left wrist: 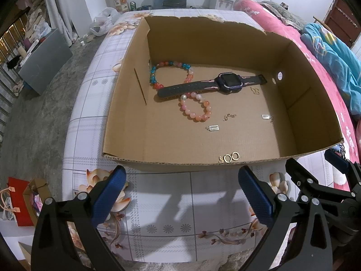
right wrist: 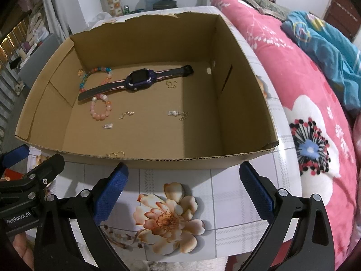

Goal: Organize jewelry

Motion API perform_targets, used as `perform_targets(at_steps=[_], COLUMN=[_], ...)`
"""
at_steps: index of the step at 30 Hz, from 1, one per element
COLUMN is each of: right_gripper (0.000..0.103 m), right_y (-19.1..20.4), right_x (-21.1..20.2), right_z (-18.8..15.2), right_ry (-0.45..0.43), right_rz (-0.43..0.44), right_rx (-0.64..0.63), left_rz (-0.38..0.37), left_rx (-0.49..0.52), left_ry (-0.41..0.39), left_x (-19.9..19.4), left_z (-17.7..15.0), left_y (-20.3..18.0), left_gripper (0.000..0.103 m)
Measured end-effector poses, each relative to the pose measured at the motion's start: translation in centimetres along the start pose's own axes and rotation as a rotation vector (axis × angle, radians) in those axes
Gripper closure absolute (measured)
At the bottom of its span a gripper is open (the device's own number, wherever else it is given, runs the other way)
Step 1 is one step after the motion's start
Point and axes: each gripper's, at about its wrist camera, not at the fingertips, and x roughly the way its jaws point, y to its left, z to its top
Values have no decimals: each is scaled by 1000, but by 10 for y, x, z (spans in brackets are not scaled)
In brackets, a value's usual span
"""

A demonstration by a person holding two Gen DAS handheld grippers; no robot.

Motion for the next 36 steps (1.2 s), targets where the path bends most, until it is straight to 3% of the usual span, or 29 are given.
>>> perform_targets(at_steps=[36], right_gripper=[8], right_y=[0], right_x=[-4], right_z=[1], right_ry=[-11], right_rz=[-16], right_rx=[-5], left_rz=[-3], left_rx=[0], left_ry=[2], left_x=[-1], left_z=[0], left_y=[2], left_gripper=[5])
